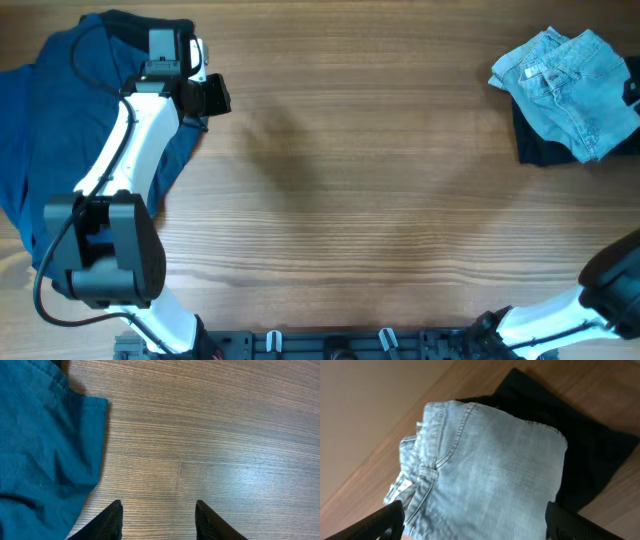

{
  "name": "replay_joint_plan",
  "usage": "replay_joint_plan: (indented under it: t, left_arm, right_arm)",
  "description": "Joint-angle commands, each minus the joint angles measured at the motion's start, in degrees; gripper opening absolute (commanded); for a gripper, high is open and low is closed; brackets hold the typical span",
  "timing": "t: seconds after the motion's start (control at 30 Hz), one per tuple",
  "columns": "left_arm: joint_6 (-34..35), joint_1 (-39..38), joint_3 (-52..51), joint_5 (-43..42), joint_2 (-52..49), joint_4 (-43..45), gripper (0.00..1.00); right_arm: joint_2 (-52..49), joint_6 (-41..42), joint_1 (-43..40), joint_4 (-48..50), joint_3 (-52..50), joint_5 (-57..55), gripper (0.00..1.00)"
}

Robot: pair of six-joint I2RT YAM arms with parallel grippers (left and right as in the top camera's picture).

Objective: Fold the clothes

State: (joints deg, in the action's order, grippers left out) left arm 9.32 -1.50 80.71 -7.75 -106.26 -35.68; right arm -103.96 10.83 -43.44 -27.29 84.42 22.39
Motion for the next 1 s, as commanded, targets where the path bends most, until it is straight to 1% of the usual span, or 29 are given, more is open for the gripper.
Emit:
replay_joint_plan:
  t: [0.0,0.03,0.07,0.13,0.23,0.3,0.37,0.47,0.5,0.53,0.57,0.6,0.63,0.67,0.7,0.8,0.83,0.9,0.97]
  left_arm:
    - [0.3,0.1,-0.2,-0.1,1.5,0.0,0.47]
    - [0.3,0.1,-0.2,-0.1,1.5,0.0,0.47]
    - [0.3,0.1,-0.2,-0.1,1.5,0.0,0.47]
    - [0.3,0.1,-0.2,-0.1,1.5,0.0,0.47]
    - [0.3,0.1,-0.2,-0.1,1.5,0.0,0.47]
    - [0.3,0.1,-0.2,-0.1,1.5,0.0,0.47]
    - [0.3,0.1,-0.2,-0.1,1.5,0.0,0.47]
    - [0.3,0.1,-0.2,-0.1,1.5,0.1,0.47]
    - [0.3,0.1,-0.2,-0.1,1.5,0.1,0.47]
    - [0.3,0.1,-0.2,-0.1,1.5,0.1,0.47]
    - [0.3,0.1,-0.2,-0.1,1.5,0.0,0.47]
    - [0.3,0.1,-0.2,-0.1,1.5,0.0,0.47]
    - [0.3,0.1,-0.2,-0.1,1.5,-0.1,0.47]
    - [0.3,0.1,-0.2,-0.1,1.5,-0.2,0.47]
    - [0.3,0.1,-0.2,-0.1,1.5,-0.4,0.47]
    - [0.3,0.1,-0.2,-0.1,1.5,-0.8,0.47]
    - [0.3,0.1,-0.2,-0.1,1.5,-0.8,0.47]
    - [0.3,0.1,-0.2,-0.1,1.5,-1.0,0.47]
    - [0.3,0.1,-0.2,-0.1,1.5,-1.3,0.48]
  right_arm:
    - [2.6,4.4,-0.2,-8.0,1.5,-3.8,0.91]
    - [2.4,8.4,-0.3,-12.2,1.2,-5.5,0.91]
    - [2.3,10.5,-0.3,-14.8,0.7,-5.6,0.91]
    - [2.2,11.1,-0.2,-16.4,-2.0,-3.0,0.91]
    - [2.2,8.4,-0.5,-11.0,-8.4,0.1,0.91]
    - [2.2,5.6,-0.5,-4.7,-13.6,4.1,0.91]
    - [2.2,4.4,-0.5,-0.9,-17.2,4.3,0.9]
    - [2.2,1.9,-0.5,3.7,-20.0,4.3,0.85]
    - [2.2,1.3,-0.5,4.7,-20.4,4.3,0.82]
    - [2.2,1.1,-0.4,5.7,-20.7,4.2,0.75]
    - [2.2,1.2,-0.4,6.8,-20.8,4.3,0.59]
    - [2.2,1.5,-0.4,7.1,-20.8,4.3,0.34]
    - [2.2,2.6,-0.4,7.4,-20.8,5.3,0.19]
    - [2.2,3.6,-0.4,7.4,-20.8,6.8,0.08]
    - [2.2,4.9,-0.4,7.4,-20.8,9.3,0.04]
    - [2.3,9.9,-0.3,5.9,-20.8,15.4,0.04]
    - [2.7,12.2,-0.2,3.4,-20.8,16.0,0.04]
    - [3.2,12.7,0.4,-0.1,-20.8,16.7,0.04]
    - [3.3,11.6,1.4,-3.1,-20.8,16.2,0.04]
